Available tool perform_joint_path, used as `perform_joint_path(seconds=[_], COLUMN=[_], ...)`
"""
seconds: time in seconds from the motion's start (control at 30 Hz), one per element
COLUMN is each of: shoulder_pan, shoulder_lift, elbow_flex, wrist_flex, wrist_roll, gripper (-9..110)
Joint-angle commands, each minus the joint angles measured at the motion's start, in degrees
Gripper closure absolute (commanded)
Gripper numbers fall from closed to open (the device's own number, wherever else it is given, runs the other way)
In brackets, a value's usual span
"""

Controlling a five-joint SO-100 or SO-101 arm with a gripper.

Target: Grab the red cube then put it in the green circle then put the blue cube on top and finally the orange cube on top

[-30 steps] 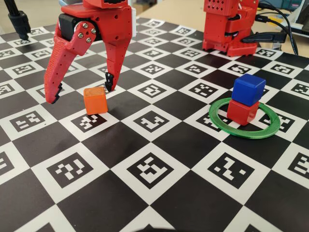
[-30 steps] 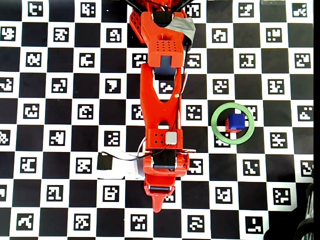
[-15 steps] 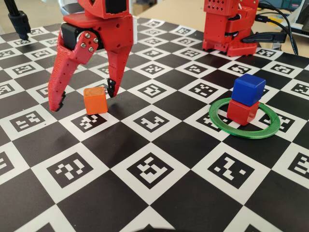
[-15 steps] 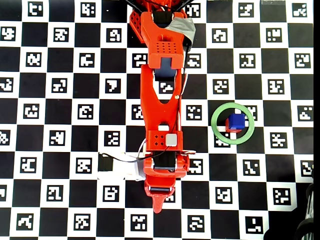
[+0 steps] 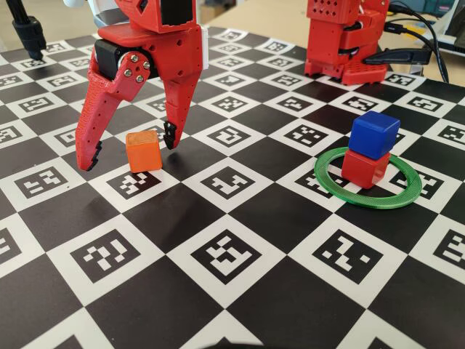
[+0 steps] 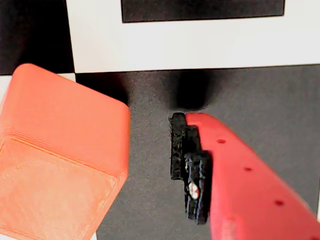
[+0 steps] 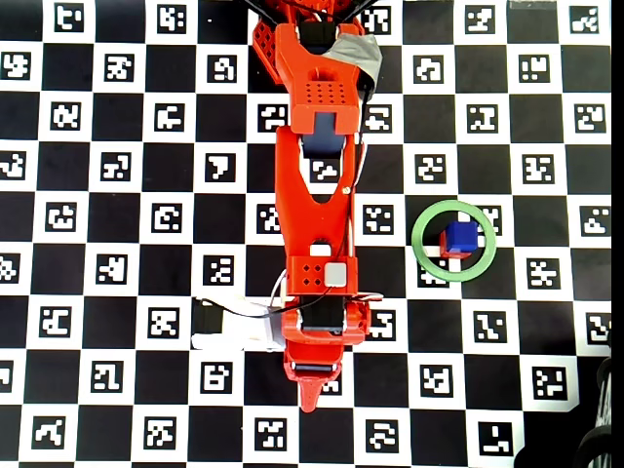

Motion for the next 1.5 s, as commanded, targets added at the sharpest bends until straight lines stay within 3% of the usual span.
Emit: perform_joint_path(seconds=[0.0,1.47], shoulder_pan=[-0.88,-2.72], shoulder_lift=[2.72,3.69], elbow_flex=[-0.62,-2.99], wrist_flex=[-0.62,-2.2], wrist_roll=[1.58,23.73], gripper=[52,55])
